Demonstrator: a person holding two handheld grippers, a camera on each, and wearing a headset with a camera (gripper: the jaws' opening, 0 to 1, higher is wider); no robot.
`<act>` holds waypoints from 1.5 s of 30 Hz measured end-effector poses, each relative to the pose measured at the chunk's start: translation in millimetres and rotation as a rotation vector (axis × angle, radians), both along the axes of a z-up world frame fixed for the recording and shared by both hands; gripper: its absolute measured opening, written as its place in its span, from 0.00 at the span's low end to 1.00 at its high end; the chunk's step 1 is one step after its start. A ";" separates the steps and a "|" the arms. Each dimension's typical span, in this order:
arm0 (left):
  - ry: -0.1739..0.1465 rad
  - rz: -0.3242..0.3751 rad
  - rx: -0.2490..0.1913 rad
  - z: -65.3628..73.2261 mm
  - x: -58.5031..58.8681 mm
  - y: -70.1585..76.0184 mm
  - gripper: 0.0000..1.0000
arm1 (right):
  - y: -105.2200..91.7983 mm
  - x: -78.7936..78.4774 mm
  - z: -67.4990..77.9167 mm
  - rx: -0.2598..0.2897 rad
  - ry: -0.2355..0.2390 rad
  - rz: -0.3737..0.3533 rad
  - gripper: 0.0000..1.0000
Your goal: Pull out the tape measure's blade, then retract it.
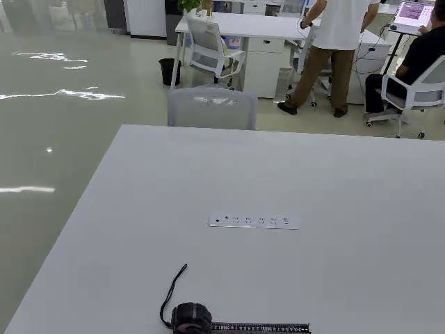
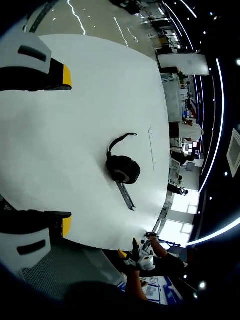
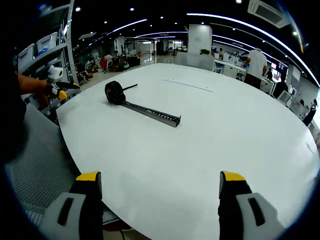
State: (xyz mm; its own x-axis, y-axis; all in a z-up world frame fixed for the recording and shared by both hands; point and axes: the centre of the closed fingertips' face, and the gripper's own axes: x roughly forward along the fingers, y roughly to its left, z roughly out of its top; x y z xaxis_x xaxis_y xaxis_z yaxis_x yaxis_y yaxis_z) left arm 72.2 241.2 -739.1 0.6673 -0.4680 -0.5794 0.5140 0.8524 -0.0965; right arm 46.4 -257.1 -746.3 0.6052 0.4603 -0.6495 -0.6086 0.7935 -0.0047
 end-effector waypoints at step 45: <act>-0.019 0.005 0.007 4.8 -0.9 8.9 0.99 | -18.6 -17.4 9.4 0.032 0.012 -0.116 1.00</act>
State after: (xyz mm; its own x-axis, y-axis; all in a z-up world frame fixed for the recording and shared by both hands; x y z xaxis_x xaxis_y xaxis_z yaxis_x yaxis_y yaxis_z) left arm 71.3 250.1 -734.4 0.6802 -0.4608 -0.5701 0.5117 0.8554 -0.0809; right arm 29.0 -275.7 -736.9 0.6479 0.4083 -0.6431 -0.5123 0.8583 0.0288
